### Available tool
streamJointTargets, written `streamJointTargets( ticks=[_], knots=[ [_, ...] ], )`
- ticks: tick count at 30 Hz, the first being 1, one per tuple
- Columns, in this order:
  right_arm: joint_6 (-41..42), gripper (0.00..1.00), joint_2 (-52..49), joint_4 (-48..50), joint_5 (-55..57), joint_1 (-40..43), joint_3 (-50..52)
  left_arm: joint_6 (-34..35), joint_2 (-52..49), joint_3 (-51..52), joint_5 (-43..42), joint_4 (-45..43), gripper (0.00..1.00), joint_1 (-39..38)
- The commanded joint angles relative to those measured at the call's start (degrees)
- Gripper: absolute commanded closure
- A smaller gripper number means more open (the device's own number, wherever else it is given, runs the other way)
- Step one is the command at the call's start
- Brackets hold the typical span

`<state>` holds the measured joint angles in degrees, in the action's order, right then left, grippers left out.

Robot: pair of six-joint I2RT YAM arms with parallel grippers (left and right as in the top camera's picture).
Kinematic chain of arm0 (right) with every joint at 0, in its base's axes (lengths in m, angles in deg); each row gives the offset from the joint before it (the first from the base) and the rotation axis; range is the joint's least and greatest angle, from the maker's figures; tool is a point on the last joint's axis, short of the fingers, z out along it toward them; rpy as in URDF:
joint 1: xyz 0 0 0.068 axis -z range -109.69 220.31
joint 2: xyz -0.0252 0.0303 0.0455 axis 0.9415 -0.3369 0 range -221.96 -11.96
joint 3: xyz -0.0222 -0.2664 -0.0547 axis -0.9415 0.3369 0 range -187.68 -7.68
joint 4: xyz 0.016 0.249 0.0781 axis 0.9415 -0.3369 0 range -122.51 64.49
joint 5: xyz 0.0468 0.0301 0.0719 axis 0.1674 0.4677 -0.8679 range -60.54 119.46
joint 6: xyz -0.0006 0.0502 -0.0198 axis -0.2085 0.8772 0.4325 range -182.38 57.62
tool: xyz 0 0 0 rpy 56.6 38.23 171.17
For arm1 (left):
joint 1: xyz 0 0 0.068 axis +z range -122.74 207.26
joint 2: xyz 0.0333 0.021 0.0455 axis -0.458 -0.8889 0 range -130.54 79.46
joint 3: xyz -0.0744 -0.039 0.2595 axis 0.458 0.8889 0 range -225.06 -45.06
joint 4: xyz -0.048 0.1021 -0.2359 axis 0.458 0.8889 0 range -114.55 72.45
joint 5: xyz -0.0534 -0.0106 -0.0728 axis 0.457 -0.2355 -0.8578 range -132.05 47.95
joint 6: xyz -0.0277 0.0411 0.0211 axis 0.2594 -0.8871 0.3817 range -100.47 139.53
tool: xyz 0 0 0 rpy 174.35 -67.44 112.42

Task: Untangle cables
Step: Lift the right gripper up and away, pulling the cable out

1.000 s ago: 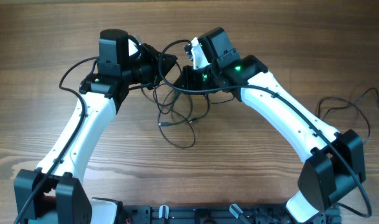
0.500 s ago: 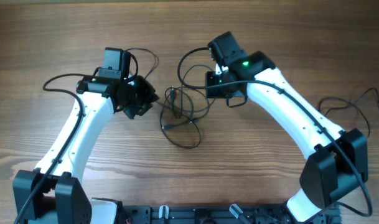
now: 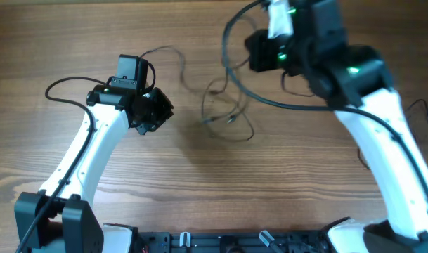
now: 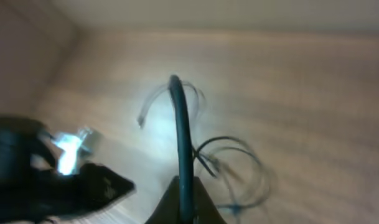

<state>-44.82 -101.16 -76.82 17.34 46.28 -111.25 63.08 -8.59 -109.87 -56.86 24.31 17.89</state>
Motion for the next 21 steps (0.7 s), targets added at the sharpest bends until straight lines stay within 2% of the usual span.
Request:
streamJointTargets(
  ticks=[1,2,3,4,6,9,12,17,20,21],
  knots=[
    [2.12,0.96,1.9,1.86,-7.91,2.16,-1.01,-1.16,0.07,0.09,0.74,-0.46,0.74,-0.57],
    [2.14,0.96,1.9,2.34,-10.71,2.43,-1.01,-1.16,0.02,0.09,0.72,-1.05,0.73,-1.18],
    [2.14,0.96,1.77,2.93,-12.96,2.43,-1.01,-1.18,-0.04,0.09,0.7,-1.57,0.66,-1.97],
    [2.14,0.96,1.77,3.65,-15.06,2.43,-1.01,-1.18,-0.09,0.09,0.52,-2.23,0.51,-2.86],
    [2.14,0.96,1.68,7.04,-20.59,2.43,-1.01,-1.18,-0.22,0.09,0.33,-3.72,0.32,-4.7],
    [3.63,0.96,1.68,12.13,-24.81,2.43,-1.01,-1.16,-0.63,0.09,0.33,-6.27,0.19,-7.13],
    [5.14,0.96,1.68,15.61,-24.68,2.43,-1.01,-1.16,-1.68,0.09,0.31,-8.26,0.16,-8.13],
    [5.6,0.96,1.68,16.11,-24.85,2.4,-1.01,-1.16,-4.72,0.09,-0.7,-12.59,0.13,-8.17],
    [5.57,0.96,1.68,16.09,-24.83,2.4,-1.01,-1.16,-6.86,0.09,-5.62,-16.46,0.12,-8.17],
    [5.53,0.96,1.68,15.89,-24.76,2.4,-1.01,-1.16,-7.91,0.09,-9.94,-18.25,0.12,-8.15]
  ],
)
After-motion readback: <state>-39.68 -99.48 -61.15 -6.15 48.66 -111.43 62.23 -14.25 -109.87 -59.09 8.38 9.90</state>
